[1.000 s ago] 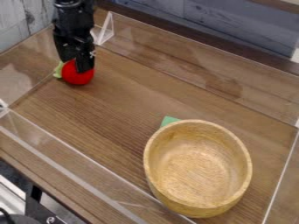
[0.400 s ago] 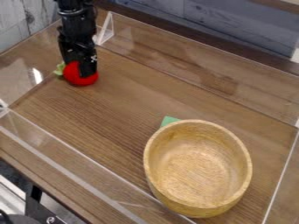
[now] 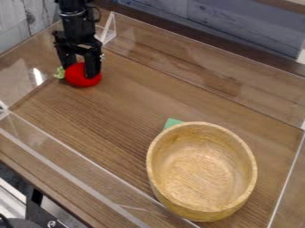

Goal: Move the red object to the right side of the table

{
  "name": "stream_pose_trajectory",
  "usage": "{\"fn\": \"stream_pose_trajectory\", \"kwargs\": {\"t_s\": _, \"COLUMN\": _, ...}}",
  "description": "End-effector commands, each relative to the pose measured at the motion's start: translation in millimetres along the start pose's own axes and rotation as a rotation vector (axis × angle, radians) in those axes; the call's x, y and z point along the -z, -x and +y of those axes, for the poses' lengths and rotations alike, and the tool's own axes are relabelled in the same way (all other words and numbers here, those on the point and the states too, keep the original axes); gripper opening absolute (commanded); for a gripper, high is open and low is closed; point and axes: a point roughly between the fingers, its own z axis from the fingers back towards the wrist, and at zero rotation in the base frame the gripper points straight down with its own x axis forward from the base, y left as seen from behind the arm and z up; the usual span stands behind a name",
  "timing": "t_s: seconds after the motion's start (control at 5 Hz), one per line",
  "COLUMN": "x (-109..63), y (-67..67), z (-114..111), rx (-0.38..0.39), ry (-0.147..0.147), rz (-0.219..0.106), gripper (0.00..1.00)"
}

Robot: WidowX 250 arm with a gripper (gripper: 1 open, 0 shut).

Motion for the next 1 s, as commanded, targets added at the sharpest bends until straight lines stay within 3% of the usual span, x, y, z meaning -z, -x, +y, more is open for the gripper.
{"fn": "stream_pose_trajectory", "kwargs": {"t_s": 0.0, "x": -4.5, "y": -2.6, "z": 7.3, "rx": -0.056, "ry": -0.012, "rz": -0.012, "gripper": 0.0}}
{"fn": "stream_pose_trajectory", "kwargs": {"t_s": 0.4, "x": -51.5, "y": 8.3, "z": -19.7, "rx": -0.188, "ry": -0.003, "rz": -0.086, "gripper": 0.0}}
{"fn": "stream_pose_trajectory", "kwargs": {"t_s": 0.8, "x": -92.9, "y": -0.1, "z": -46.9, "rx": -0.181, "ry": 0.022, "rz": -0.146, "gripper": 0.0}}
